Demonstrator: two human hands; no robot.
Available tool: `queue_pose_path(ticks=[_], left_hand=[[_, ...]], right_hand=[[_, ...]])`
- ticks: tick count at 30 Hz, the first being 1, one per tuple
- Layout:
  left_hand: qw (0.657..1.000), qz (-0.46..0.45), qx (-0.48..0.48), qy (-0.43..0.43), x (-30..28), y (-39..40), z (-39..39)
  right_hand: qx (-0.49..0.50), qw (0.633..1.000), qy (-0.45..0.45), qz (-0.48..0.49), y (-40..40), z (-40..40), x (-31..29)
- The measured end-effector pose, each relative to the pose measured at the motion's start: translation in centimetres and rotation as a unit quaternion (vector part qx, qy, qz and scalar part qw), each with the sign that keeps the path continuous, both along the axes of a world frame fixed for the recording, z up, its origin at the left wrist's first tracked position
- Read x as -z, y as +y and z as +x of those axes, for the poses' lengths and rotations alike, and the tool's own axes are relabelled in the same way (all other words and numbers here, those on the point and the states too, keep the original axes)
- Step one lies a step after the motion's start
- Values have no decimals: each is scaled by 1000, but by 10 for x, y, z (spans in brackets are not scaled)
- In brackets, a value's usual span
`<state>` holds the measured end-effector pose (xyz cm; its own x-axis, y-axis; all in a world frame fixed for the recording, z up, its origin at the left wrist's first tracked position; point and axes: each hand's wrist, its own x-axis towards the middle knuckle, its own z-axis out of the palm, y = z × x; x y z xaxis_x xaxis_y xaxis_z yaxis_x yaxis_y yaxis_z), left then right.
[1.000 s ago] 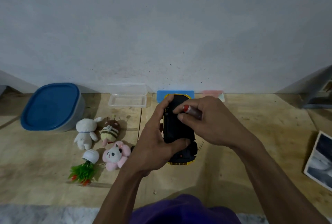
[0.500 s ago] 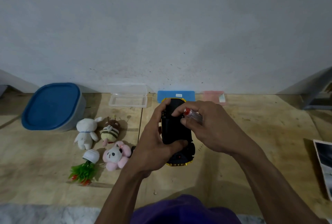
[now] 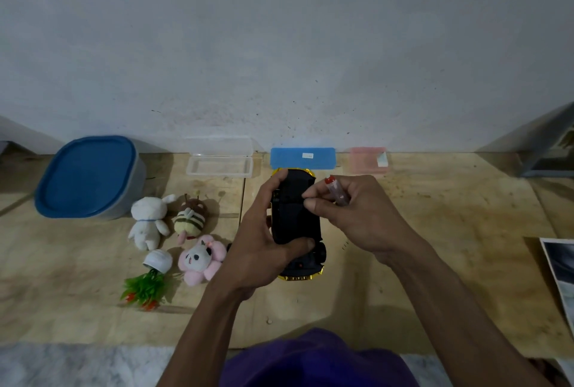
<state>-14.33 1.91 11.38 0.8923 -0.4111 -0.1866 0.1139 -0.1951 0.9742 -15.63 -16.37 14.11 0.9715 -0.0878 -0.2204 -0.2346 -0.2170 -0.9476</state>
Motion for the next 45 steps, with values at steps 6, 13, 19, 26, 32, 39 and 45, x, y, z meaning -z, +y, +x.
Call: queue_pose_path(ticks=[6, 13, 19, 26, 32, 39, 45], left_hand=[[999, 33, -36, 25, 24, 18, 5], [993, 43, -85, 73, 53, 44, 14], [991, 55, -90, 80, 63, 54, 10], [991, 67, -80, 87, 65, 55, 4], [990, 69, -83, 87, 65, 55, 7], [992, 58, -80, 84, 64, 50, 8], [994, 64, -64, 67, 62, 41, 3]], right_hand=[[145, 983, -4, 113, -11, 12, 25], [131, 980, 138, -64, -14, 16, 162], [109, 961, 228, -109, -4, 6, 221], [122, 958, 234, -116, 0, 10, 231], [118, 962, 200, -144, 2, 8, 237], [145, 949, 150, -237, -1, -14, 247], [214, 932, 130, -261, -1, -26, 248]])
